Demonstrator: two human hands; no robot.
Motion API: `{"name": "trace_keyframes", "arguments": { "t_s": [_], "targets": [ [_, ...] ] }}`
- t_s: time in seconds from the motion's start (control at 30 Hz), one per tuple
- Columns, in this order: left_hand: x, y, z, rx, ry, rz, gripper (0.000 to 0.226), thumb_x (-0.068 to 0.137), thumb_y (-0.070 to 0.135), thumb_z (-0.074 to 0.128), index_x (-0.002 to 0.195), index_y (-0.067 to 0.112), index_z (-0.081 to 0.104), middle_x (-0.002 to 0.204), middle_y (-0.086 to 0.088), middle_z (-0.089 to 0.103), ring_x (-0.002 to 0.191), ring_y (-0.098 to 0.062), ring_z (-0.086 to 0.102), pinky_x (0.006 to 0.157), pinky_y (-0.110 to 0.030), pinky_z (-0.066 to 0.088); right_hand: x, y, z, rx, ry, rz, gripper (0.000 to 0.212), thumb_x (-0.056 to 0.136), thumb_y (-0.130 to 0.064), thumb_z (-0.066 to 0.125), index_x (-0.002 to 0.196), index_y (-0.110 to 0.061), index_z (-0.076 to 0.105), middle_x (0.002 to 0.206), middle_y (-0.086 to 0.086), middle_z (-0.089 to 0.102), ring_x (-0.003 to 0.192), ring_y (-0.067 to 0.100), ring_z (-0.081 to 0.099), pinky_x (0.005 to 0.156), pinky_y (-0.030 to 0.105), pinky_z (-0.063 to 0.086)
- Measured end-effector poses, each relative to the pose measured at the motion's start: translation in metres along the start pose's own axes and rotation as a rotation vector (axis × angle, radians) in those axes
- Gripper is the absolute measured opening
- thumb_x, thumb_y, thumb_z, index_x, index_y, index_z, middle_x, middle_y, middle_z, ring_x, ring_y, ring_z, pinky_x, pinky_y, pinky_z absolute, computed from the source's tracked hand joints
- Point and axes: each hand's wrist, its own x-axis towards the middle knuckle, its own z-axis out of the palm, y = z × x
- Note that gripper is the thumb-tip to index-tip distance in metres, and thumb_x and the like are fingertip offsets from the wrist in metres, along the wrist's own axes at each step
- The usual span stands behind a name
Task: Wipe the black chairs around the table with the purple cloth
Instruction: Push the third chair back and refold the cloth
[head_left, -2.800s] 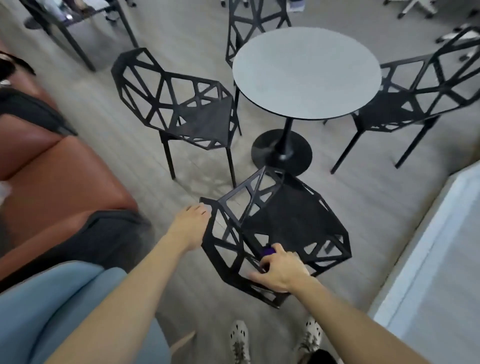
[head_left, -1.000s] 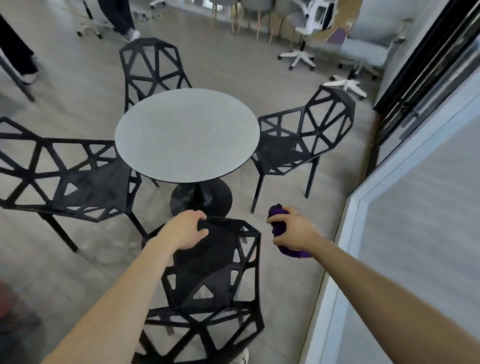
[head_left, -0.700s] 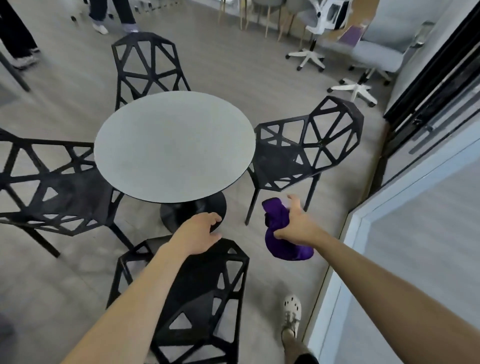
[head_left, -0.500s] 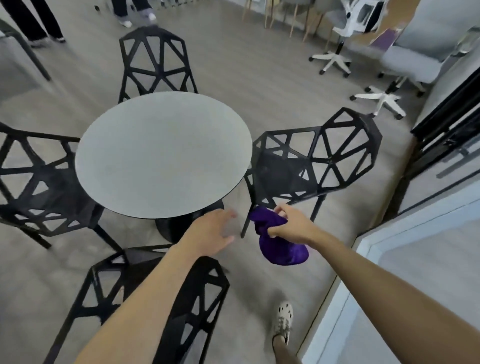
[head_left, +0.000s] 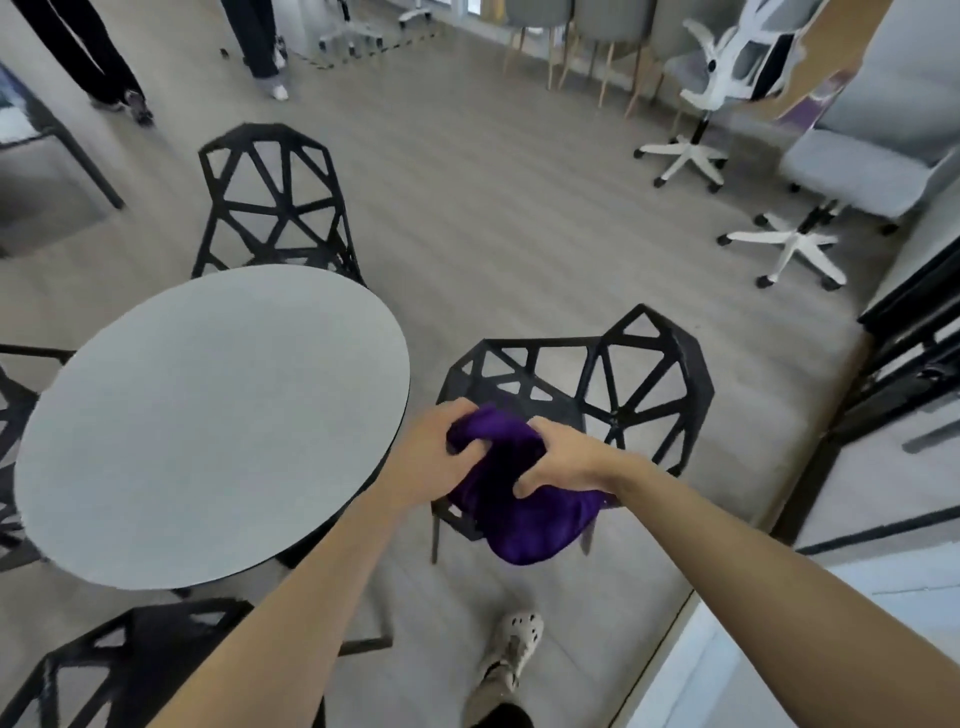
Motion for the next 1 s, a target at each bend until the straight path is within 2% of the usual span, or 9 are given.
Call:
{"name": "trace_keyframes", "arguments": {
  "t_s": [0.1, 0.2, 0.3, 0.43, 0.53, 0.67, 0.8, 0.9, 1.0],
  "targets": [
    [0.067, 0.015, 0.013, -0.169, 0.091, -0.116, 0.023, 0.102, 0.028, 0.070, 0.124, 0.034, 0.068, 0.108, 0.022, 0.073, 0.104, 0.011, 0.062, 0.090, -0.015, 0.048, 0.032, 0.012, -0.068, -0.062, 0.029, -0.086, 0.037, 0.077, -0.023, 0.084, 0.111, -0.028, 0.069, 0.102, -0.007, 0.078, 0.097, 0.016, 0.074, 0.095, 0.039, 0.059],
    [0.141, 0.029, 0.023, -0.290, 0.144, -0.157, 0.017, 0.097, 0.032, 0.067, 0.113, 0.037, 0.067, 0.103, 0.016, 0.074, 0.101, -0.006, 0.069, 0.094, -0.040, 0.058, 0.062, 0.027, -0.141, -0.098, 0.022, -0.109, 0.031, 0.082, -0.025, 0.076, 0.113, -0.029, 0.072, 0.102, -0.005, 0.079, 0.096, 0.018, 0.076, 0.092, 0.039, 0.061],
    [0.213, 0.041, 0.028, -0.361, 0.162, -0.238, 0.014, 0.091, 0.035, 0.067, 0.105, 0.032, 0.065, 0.097, 0.009, 0.074, 0.096, -0.016, 0.072, 0.092, -0.050, 0.059, 0.096, 0.051, -0.213, -0.233, 0.109, -0.093, 0.030, 0.084, -0.031, 0.071, 0.114, -0.032, 0.070, 0.097, -0.008, 0.076, 0.091, 0.015, 0.071, 0.085, 0.040, 0.059],
    [0.281, 0.064, 0.023, -0.457, 0.212, -0.333, 0.010, 0.098, 0.022, 0.072, 0.103, 0.030, 0.068, 0.093, 0.013, 0.075, 0.091, -0.010, 0.073, 0.080, -0.044, 0.060, 0.131, 0.062, -0.288, -0.199, 0.173, -0.118, 0.024, 0.097, -0.051, 0.064, 0.101, -0.029, 0.072, 0.092, -0.008, 0.074, 0.089, 0.017, 0.070, 0.085, 0.041, 0.056],
    [0.324, 0.072, 0.021, -0.605, 0.279, -0.404, 0.011, 0.100, 0.011, 0.068, 0.111, 0.013, 0.069, 0.108, -0.009, 0.077, 0.105, -0.026, 0.074, 0.096, -0.049, 0.060, 0.158, 0.058, -0.330, -0.197, 0.129, -0.157, 0.039, 0.101, -0.064, 0.060, 0.088, -0.030, 0.075, 0.072, -0.011, 0.069, 0.064, 0.006, 0.061, 0.067, 0.033, 0.048],
    [0.366, 0.071, 0.023, -0.729, 0.375, -0.452, 0.020, 0.102, 0.007, 0.068, 0.120, 0.010, 0.058, 0.110, -0.013, 0.077, 0.104, -0.032, 0.076, 0.091, -0.051, 0.062, 0.212, 0.053, -0.379, -0.139, 0.037, -0.249, 0.025, 0.109, -0.053, 0.056, 0.105, -0.037, 0.075, 0.097, -0.015, 0.077, 0.088, 0.005, 0.072, 0.079, 0.028, 0.057],
    [0.392, 0.058, 0.042, -0.705, 0.379, -0.578, 0.041, 0.100, 0.021, 0.077, 0.135, 0.029, 0.059, 0.112, 0.001, 0.080, 0.104, -0.022, 0.078, 0.095, -0.047, 0.063, 0.287, 0.060, -0.402, -0.294, -0.097, -0.284, 0.028, 0.109, -0.045, 0.057, 0.114, -0.024, 0.076, 0.107, -0.003, 0.076, 0.100, 0.019, 0.072, 0.091, 0.039, 0.058],
    [0.400, 0.061, 0.065, -0.710, 0.513, -0.690, 0.026, 0.101, 0.036, 0.075, 0.124, 0.025, 0.069, 0.110, 0.003, 0.081, 0.103, -0.019, 0.078, 0.095, -0.043, 0.062, 0.330, 0.065, -0.418, -0.318, -0.255, -0.347, 0.013, 0.109, -0.030, 0.058, 0.105, -0.028, 0.070, 0.096, -0.005, 0.074, 0.091, 0.024, 0.071, 0.082, 0.036, 0.055],
    [0.406, 0.079, 0.084, -0.686, 0.663, -0.788, 0.036, 0.093, 0.054, 0.073, 0.112, 0.024, 0.071, 0.089, 0.003, 0.076, 0.089, -0.018, 0.069, 0.087, -0.039, 0.051, 0.346, 0.073, -0.444, -0.310, -0.408, -0.393, 0.014, 0.105, -0.026, 0.062, 0.115, -0.035, 0.062, 0.105, -0.010, 0.074, 0.093, 0.021, 0.072, 0.086, 0.039, 0.058]
  ]
}}
